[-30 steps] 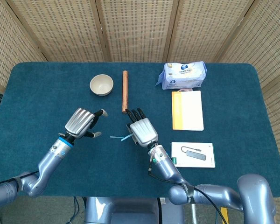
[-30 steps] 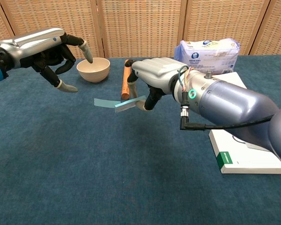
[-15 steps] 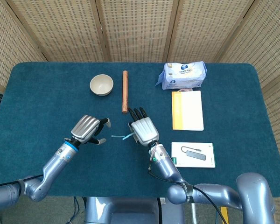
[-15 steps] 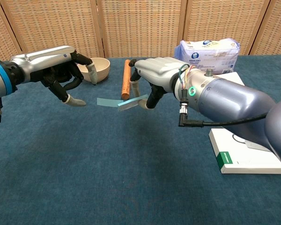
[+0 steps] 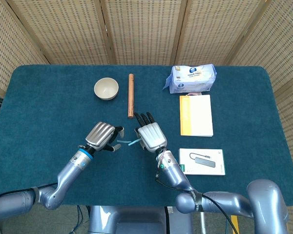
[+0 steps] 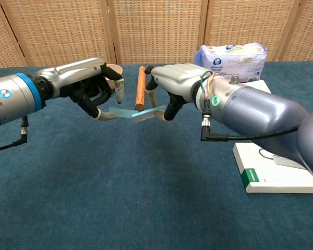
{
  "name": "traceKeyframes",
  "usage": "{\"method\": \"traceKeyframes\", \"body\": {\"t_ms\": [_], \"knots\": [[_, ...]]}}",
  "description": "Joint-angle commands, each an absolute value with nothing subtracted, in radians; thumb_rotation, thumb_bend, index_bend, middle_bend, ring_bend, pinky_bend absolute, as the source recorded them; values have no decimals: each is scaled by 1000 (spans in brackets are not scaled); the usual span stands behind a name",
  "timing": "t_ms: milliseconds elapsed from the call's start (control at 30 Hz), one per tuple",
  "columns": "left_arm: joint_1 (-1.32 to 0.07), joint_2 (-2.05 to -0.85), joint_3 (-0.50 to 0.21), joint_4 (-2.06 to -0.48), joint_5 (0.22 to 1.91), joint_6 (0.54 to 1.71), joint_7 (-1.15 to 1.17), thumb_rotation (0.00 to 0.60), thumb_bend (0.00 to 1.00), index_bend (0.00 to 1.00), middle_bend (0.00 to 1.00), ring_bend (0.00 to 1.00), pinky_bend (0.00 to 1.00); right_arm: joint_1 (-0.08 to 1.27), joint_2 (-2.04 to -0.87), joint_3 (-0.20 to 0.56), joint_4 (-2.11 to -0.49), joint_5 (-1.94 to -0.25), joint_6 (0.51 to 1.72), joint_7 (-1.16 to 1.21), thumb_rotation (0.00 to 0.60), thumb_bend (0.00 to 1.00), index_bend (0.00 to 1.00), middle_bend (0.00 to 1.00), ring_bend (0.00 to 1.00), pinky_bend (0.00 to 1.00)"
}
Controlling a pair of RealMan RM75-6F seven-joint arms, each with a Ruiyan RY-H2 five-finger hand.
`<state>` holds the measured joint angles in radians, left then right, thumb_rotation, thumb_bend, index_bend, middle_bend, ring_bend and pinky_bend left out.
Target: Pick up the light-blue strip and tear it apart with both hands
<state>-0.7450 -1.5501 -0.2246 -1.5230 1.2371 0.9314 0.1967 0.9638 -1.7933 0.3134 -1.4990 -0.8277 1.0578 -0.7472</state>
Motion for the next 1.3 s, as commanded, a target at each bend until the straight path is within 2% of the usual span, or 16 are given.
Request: {"method": "traceKeyframes", "body": {"t_ms": [33, 333, 867, 1300], "knots": [[-753, -1558, -227, -1519, 1223, 932, 209, 600, 271, 513, 828, 960, 1000, 965, -1789, 312, -1503, -826, 1058, -744, 600, 517, 571, 0, 0, 0], [-774, -1589, -223, -1496, 1202, 940, 244, 600, 278, 519, 828, 961, 1000, 970, -1775, 306, -1516, -825, 1064, -736, 600, 517, 571, 0, 0, 0], [-789, -1606, -215, -1490, 1181, 942, 240, 600, 366, 585, 830, 960, 1000, 971, -1758, 294, -1527, -820, 1074, -720, 600, 524, 571, 0, 0, 0], [-797, -1613, -213, -1475, 1166, 944, 237, 600, 559, 638, 835, 961, 1000, 973, -1749, 286, -1531, -818, 1079, -715, 600, 550, 572, 0, 0, 0]]}}
